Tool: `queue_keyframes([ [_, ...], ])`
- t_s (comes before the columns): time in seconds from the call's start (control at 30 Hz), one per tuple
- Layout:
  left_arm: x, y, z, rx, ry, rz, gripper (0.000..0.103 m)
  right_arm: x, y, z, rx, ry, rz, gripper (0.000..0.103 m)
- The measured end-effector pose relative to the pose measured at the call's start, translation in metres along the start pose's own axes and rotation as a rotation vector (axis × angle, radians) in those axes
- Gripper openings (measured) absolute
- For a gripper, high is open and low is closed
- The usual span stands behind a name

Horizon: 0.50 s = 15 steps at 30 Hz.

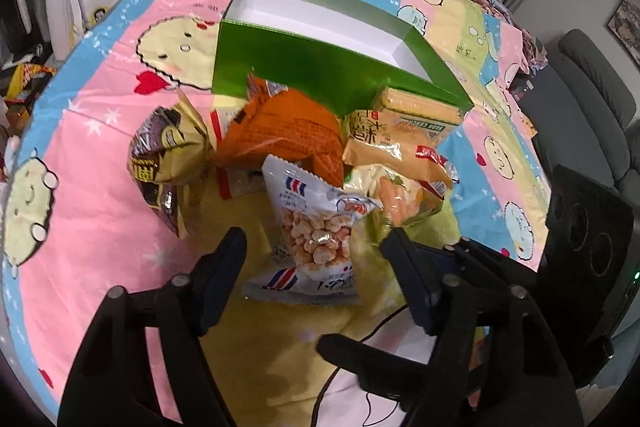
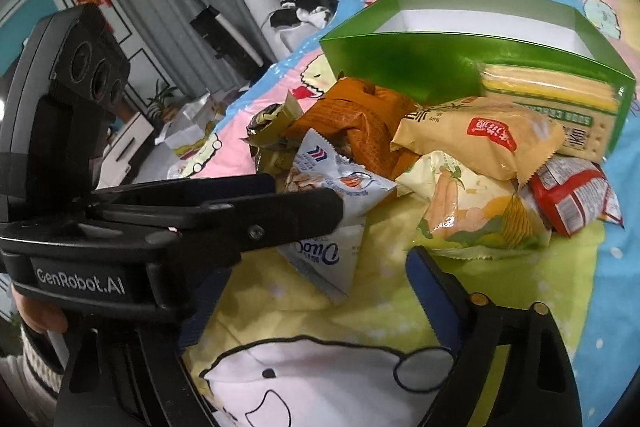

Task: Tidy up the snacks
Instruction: 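Grasp the white peanut bag with the right tool and lift it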

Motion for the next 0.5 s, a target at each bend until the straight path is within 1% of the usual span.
queue_keyframes([
  [0.07,0.003,-0.002,0.000,-0.015,-0.013,0.015,0.061,0.003,-0.001,-0.002,-0.008,-0.007,-0.009,0.082],
  [0.13,0.006,-0.004,0.001,-0.024,-0.025,0.015,0.056,0.005,-0.002,-0.003,-0.016,-0.009,-0.011,0.079],
  [0.17,0.006,-0.005,0.001,-0.024,-0.028,0.013,0.052,0.006,-0.003,-0.004,-0.021,-0.011,-0.010,0.075],
  [0.23,0.008,-0.006,0.001,-0.027,-0.037,0.013,0.051,0.010,-0.004,-0.005,-0.025,-0.016,-0.019,0.070],
  [0.27,0.008,-0.007,0.002,-0.029,-0.042,0.011,0.051,0.012,-0.005,-0.005,-0.025,-0.021,-0.016,0.066],
  [0.33,0.011,-0.008,0.002,-0.029,-0.049,0.009,0.045,0.015,-0.005,-0.006,-0.026,-0.026,-0.014,0.059],
  [0.4,0.012,-0.008,0.003,-0.032,-0.060,0.019,0.040,0.017,-0.006,-0.006,-0.028,-0.028,-0.017,0.055],
  [0.43,0.013,-0.008,0.003,-0.031,-0.061,0.009,0.041,0.017,-0.007,-0.007,-0.031,-0.029,-0.012,0.052],
  [0.5,0.014,-0.010,0.003,-0.031,-0.062,0.003,0.041,0.019,-0.007,-0.007,-0.043,-0.029,0.008,0.049],
])
Point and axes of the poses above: each gripper's, at about its wrist camera, not at the fingertips, and x roughly the way its jaws point, y to its right, z to its underside, the point moved 4 cm from there along x, roughly the way its jaws point, and after that the axes turned 6 degrees about -y, right-handed, at the moved point
